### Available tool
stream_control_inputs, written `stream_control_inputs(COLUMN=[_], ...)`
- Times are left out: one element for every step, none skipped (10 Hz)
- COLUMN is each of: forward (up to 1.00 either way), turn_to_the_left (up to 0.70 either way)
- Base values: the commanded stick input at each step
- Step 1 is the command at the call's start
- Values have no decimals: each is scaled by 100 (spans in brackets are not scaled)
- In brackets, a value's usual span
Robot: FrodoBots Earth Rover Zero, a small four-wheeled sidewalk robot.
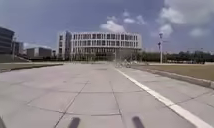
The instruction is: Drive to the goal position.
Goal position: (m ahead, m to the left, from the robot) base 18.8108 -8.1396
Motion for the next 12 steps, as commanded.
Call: stream_control_inputs(forward=[70, 70, 70, 70, 70, 70, 70, 70, 70, 70, 70, 70], turn_to_the_left=[0, 0, 0, 0, 0, 0, 0, 0, 0, 0, 0, 0])
